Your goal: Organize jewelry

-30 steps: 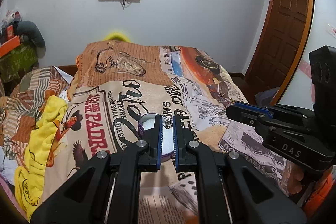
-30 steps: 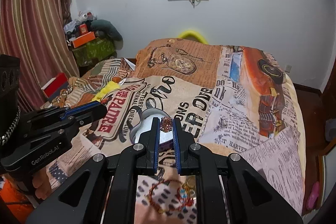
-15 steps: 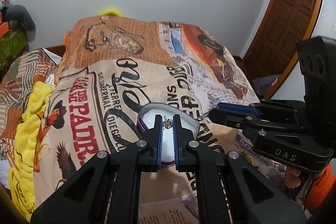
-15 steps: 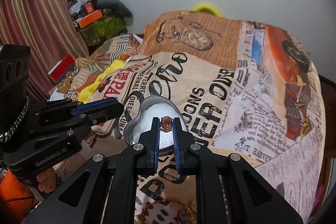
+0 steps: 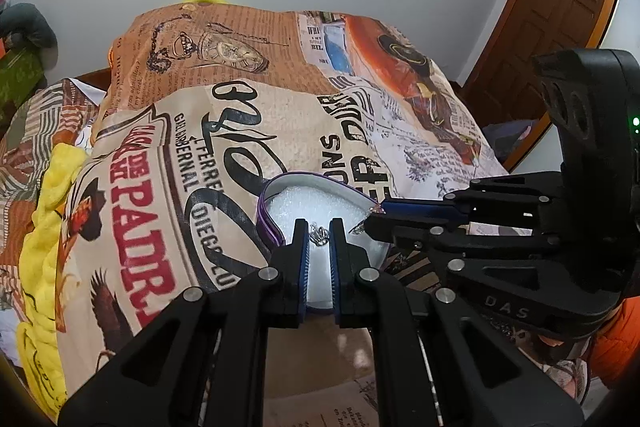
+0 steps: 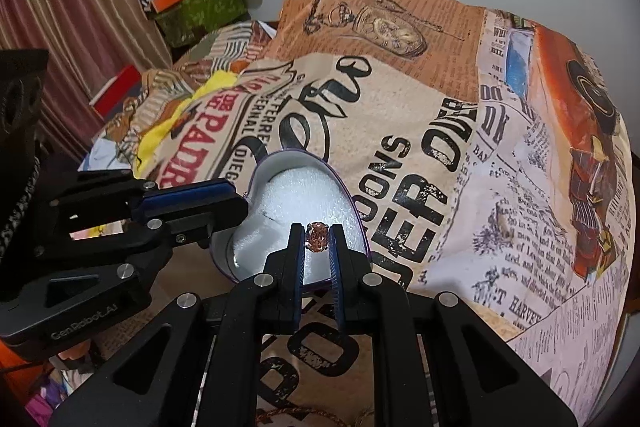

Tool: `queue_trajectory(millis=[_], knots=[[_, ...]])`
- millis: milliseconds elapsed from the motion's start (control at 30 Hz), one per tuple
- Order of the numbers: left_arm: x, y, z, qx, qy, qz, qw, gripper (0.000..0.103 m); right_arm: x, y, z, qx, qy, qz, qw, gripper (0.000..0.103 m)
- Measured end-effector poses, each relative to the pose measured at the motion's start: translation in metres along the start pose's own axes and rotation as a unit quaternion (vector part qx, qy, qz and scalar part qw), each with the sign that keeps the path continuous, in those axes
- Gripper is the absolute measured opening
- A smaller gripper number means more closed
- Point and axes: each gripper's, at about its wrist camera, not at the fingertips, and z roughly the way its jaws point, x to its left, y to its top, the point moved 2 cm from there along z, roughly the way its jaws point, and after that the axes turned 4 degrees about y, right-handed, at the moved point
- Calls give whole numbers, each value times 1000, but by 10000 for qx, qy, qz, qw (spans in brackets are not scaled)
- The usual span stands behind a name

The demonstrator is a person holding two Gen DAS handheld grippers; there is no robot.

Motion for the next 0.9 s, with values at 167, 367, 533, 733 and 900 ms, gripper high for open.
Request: queue_trajectory(millis=[167, 367, 533, 733, 900], knots=[[-1, -1, 2, 41, 89, 81, 9999, 8, 0, -1, 5, 82, -51, -70, 9999, 11], [-2, -2, 1, 53, 208, 158, 9996, 8, 1, -1, 5, 112, -63, -79, 9999, 11], [-1, -3, -7, 12, 258, 130, 9996, 10, 4, 0, 1, 150, -33, -33, 9999, 12], [-1, -3, -25, -144, 396, 133, 9990, 20, 8, -1, -16, -7, -176, -41, 9998, 26], [0, -2, -44, -287, 459, 76, 9985, 26, 14, -3, -40, -256, -331, -89, 9991, 30]])
